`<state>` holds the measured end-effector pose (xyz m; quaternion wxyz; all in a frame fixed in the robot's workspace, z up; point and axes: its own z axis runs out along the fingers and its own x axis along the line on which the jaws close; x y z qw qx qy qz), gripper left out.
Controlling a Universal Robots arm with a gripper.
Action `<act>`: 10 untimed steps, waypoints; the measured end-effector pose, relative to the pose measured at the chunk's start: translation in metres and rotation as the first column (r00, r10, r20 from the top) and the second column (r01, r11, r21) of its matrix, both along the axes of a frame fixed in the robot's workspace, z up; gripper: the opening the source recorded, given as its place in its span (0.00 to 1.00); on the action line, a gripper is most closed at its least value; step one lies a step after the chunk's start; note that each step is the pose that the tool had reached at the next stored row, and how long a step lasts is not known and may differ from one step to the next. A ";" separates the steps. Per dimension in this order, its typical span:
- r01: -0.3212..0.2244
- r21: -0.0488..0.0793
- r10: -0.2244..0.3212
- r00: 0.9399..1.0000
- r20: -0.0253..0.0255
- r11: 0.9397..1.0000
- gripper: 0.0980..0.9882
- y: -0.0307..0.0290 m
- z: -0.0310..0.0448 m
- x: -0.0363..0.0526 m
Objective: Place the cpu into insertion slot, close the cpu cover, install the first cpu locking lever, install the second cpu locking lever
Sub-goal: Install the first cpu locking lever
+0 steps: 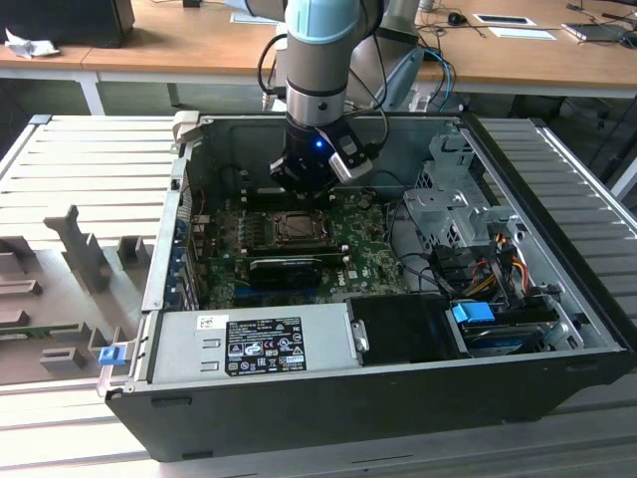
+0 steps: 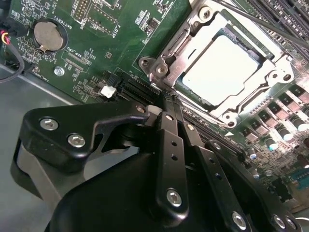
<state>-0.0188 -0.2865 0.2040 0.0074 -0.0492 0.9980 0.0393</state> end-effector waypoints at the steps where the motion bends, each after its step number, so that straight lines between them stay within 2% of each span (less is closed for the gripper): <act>1: 0.000 -0.001 0.000 1.000 0.000 1.000 0.01 0.0000 0.0000 0.0000; 10: 0.000 -0.005 0.000 1.000 0.000 1.000 0.01 0.0001 -0.0029 0.0004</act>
